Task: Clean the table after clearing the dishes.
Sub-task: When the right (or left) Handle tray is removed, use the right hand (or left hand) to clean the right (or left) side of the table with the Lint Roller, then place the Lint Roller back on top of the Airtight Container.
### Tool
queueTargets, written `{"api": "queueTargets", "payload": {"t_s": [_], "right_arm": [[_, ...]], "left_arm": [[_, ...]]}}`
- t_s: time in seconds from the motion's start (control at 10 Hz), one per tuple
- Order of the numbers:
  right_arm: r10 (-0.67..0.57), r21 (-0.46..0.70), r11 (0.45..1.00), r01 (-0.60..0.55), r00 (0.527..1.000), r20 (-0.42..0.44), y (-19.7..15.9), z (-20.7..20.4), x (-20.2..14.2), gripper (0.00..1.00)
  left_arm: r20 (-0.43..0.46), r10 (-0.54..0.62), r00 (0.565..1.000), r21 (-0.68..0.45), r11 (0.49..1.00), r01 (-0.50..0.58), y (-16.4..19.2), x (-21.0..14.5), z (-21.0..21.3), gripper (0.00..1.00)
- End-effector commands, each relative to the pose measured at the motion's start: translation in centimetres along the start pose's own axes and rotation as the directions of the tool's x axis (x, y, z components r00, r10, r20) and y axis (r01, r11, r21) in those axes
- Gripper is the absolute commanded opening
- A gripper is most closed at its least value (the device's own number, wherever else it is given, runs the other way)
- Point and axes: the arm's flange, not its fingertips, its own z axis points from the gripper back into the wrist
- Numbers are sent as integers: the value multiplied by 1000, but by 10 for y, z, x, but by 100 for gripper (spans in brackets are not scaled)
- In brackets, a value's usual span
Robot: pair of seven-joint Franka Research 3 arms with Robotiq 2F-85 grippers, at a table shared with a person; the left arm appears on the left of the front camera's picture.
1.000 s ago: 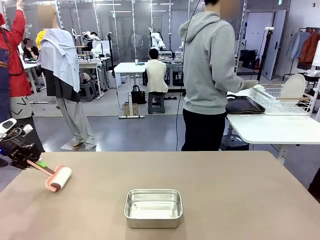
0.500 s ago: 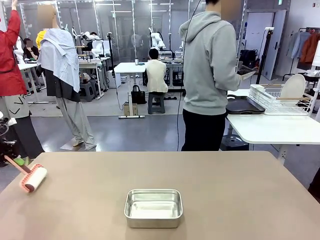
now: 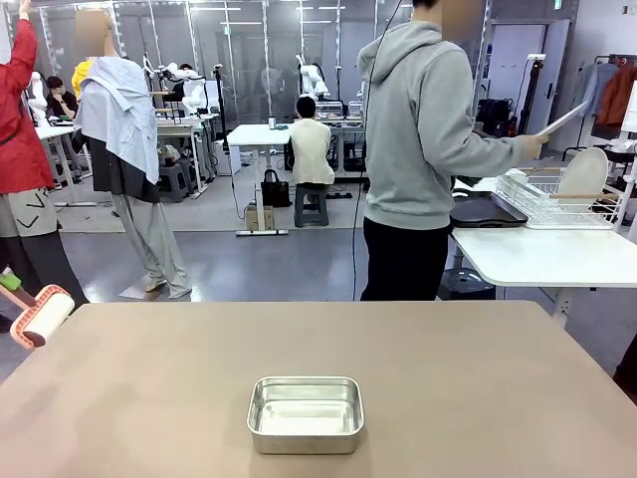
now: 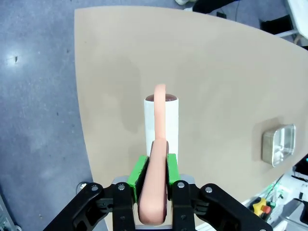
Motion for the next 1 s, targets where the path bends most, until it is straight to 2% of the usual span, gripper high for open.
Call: {"api": "queueTargets", "payload": {"t_s": [0.0, 0.8, 0.9], "right_arm": [[7, -11, 1000, -6, 1000, 8, 4, -2, -2, 100], [7, -11, 1000, -6, 1000, 8, 4, -2, -2, 100], [7, -11, 1000, -6, 1000, 8, 4, -2, -2, 100]], "left_arm": [[-11, 10, 1000, 10, 1000, -9, 7, 2, -13, 22], [-25, 11, 1000, -2, 1000, -11, 7, 1, -18, 22], [-24, -179, 984, 12, 984, 179, -46, 18, -17, 22]]}}
